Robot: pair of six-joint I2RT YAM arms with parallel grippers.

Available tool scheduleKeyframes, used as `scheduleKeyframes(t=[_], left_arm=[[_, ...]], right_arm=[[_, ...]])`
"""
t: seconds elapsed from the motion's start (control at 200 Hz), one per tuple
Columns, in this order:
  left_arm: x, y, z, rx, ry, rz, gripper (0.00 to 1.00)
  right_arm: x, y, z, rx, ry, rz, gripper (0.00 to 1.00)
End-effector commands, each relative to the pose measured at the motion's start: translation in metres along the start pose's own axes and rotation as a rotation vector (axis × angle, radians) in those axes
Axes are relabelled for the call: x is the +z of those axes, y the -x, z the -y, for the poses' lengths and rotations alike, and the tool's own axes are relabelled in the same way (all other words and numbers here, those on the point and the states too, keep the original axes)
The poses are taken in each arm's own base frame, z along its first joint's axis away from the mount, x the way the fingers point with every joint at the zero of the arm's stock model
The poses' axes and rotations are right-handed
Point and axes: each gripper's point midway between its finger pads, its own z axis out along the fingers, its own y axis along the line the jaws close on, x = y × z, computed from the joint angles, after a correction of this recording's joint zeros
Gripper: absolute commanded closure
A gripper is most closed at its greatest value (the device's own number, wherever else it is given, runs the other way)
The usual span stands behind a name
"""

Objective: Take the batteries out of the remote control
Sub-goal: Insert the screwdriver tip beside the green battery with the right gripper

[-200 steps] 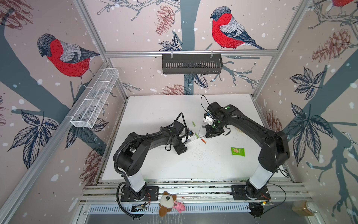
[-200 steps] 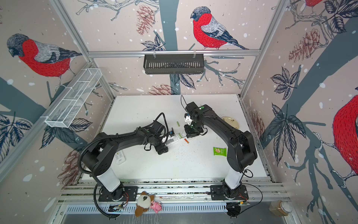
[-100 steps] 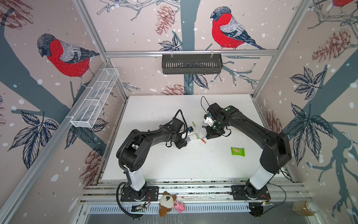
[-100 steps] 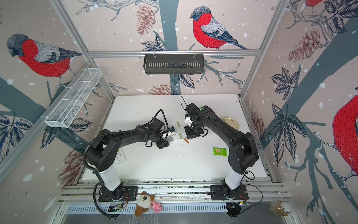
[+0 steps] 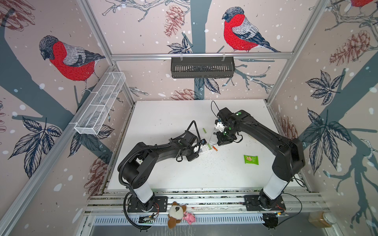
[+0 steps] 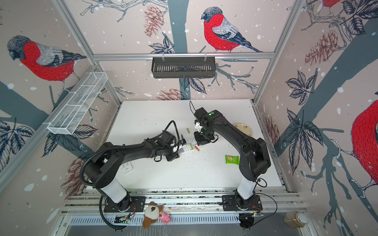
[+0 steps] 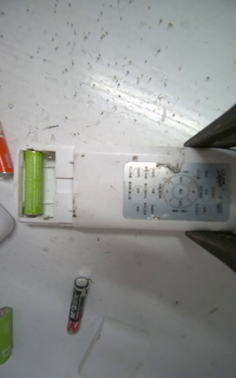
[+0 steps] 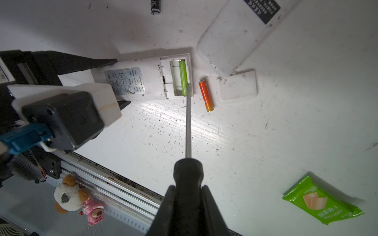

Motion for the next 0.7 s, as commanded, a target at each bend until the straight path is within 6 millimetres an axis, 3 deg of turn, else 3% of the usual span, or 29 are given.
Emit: scheduleKeyframes(t=[0.0,0.225,0.695], left_arm=[[-0.002,-0.032,-0.006,0.011,0.080,-0.131,0.77],[-0.007,-0.033,-0.012,0.029,0.139,-0.137,0.81],[-0.007,-0.030,-0.008,0.051,0.130,-0.130,0.84]], right_arm=[[0.000,-0.010,-0.003,-0.001,0.001,-0.045,0.99],[0.001,-0.016,-0.006,-0.019,-0.006,-0.081,0.99],[0.007,-0.004,-0.017,-0.050,-0.004,-0.077,0.99]])
